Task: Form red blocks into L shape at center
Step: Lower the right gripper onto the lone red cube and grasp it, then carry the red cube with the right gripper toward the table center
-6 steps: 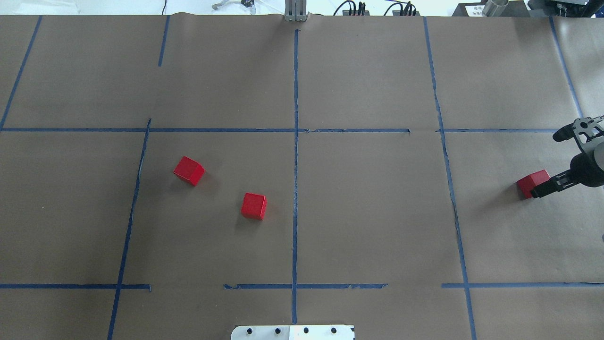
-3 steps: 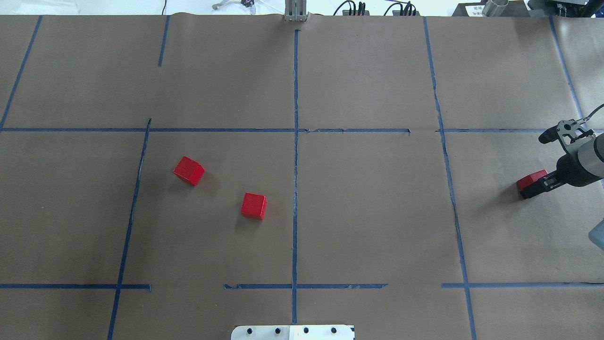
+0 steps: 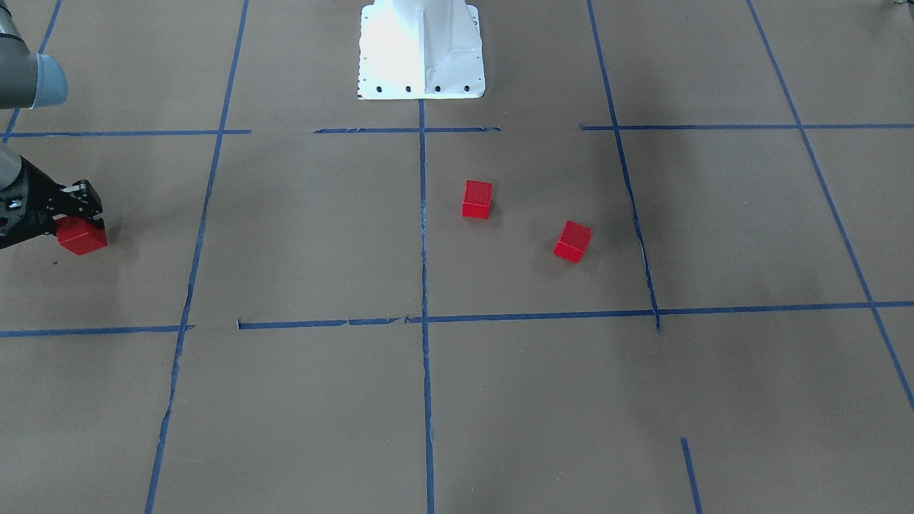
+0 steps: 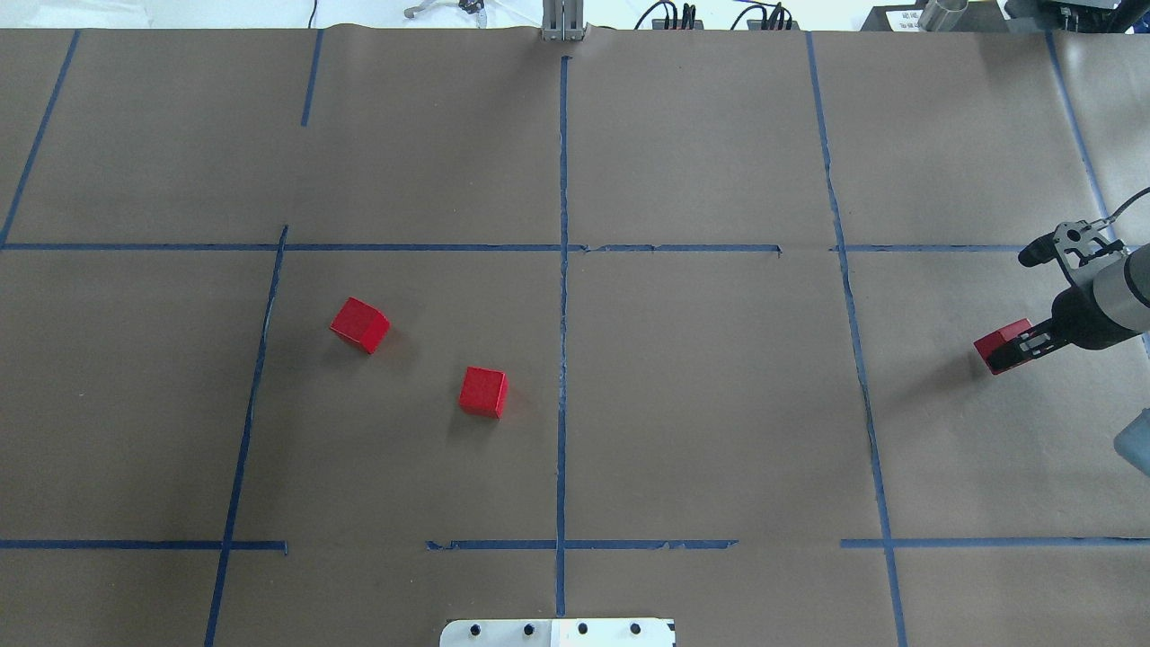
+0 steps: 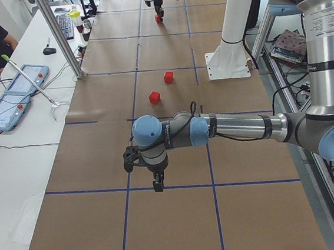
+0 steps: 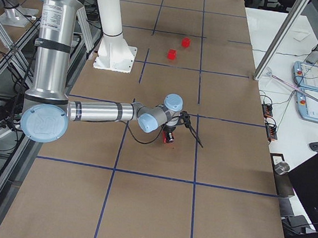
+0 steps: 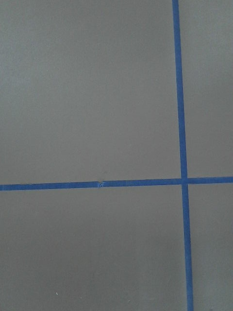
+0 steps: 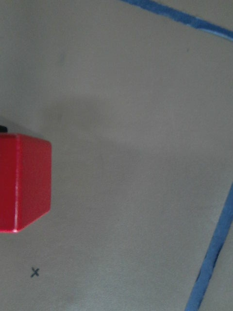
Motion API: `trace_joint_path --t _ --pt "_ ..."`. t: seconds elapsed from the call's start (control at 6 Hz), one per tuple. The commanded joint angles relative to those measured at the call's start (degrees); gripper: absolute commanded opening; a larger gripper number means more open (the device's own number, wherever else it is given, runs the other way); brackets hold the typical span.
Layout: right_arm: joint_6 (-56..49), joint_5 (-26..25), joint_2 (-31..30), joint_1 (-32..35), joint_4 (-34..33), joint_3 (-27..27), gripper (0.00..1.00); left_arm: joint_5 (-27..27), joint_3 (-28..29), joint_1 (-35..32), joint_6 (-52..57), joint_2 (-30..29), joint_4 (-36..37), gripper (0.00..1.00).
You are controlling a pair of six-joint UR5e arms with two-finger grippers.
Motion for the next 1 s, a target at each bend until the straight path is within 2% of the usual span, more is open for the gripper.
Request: trace_joint_path --t 0.0,0.33,0.67,0.83 --pt "16.27 -0.19 8.83 -8.36 -0.29 1.76 0.00 -0.06 -0.06 -0.01 0.43 -0.24 -0.16 1.00" --pt "31.99 -2.36 22.09 -16.44 -7.72 1.76 0.00 -0.06 -0.15 -0.01 0.61 0.20 -0.16 1.00" --pt "40.13 -11.74 34.32 -25.07 -16.42 -0.08 0.00 -0.06 -0.06 -0.01 0.52 0.29 -2.43 1.00" --pt "44.08 -12.40 40.38 -25.97 -19.77 -3.92 0.00 -0.06 -0.15 0.08 0.34 0.29 -3.32 1.00"
